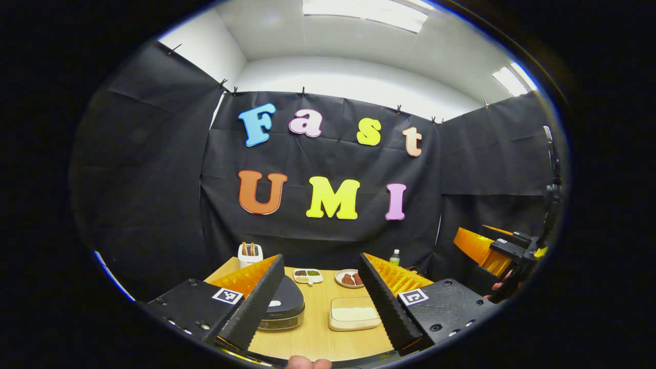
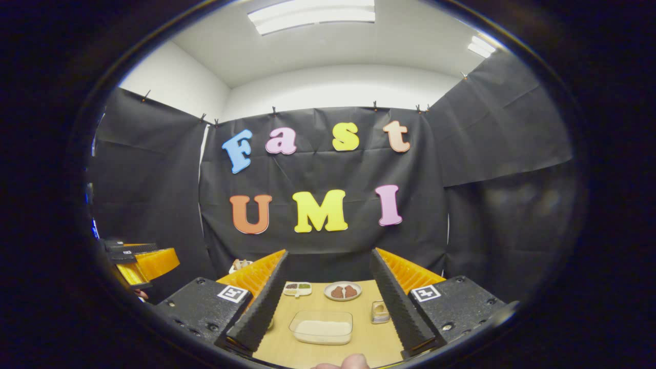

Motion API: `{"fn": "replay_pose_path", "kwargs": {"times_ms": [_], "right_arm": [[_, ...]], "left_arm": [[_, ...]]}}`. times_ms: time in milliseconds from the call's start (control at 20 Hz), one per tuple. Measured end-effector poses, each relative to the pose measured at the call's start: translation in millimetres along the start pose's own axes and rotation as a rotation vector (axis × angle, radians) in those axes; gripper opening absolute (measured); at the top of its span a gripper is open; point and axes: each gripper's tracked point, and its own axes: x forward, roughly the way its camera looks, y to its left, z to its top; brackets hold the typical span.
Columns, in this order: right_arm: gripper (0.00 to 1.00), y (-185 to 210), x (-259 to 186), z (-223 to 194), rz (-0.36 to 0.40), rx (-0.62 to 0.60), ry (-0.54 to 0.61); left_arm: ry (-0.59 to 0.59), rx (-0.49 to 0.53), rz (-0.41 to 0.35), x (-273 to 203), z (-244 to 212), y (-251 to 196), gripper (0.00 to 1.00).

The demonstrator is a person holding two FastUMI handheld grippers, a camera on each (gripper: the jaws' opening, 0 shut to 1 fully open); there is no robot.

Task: Close the left gripper, press the button to open the rice cooker; take a wooden spoon from the chopstick holder with the right hand, scoop a spoonful of rice and pour it into the rice cooker, then put the wooden spoon back into the chopstick holder.

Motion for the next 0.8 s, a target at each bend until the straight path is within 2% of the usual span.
{"fn": "replay_pose_path", "kwargs": {"times_ms": [350,650,800], "right_arm": [[1.0,7.7,-4.4,-19.2,-0.009,-0.012,0.035],[1.0,4.4,4.3,-33.2,-0.025,-0.015,0.065],[0.99,-0.6,7.3,-39.2,-0.037,-0.012,0.071]], "left_arm": [[-0.025,0.053,-0.006,-1.8,-4.1,-10.3,0.94],[-0.017,0.098,0.051,7.9,-6.9,-3.8,0.95],[-0.013,0.114,0.052,12.0,-11.3,-5.4,0.95]]}}
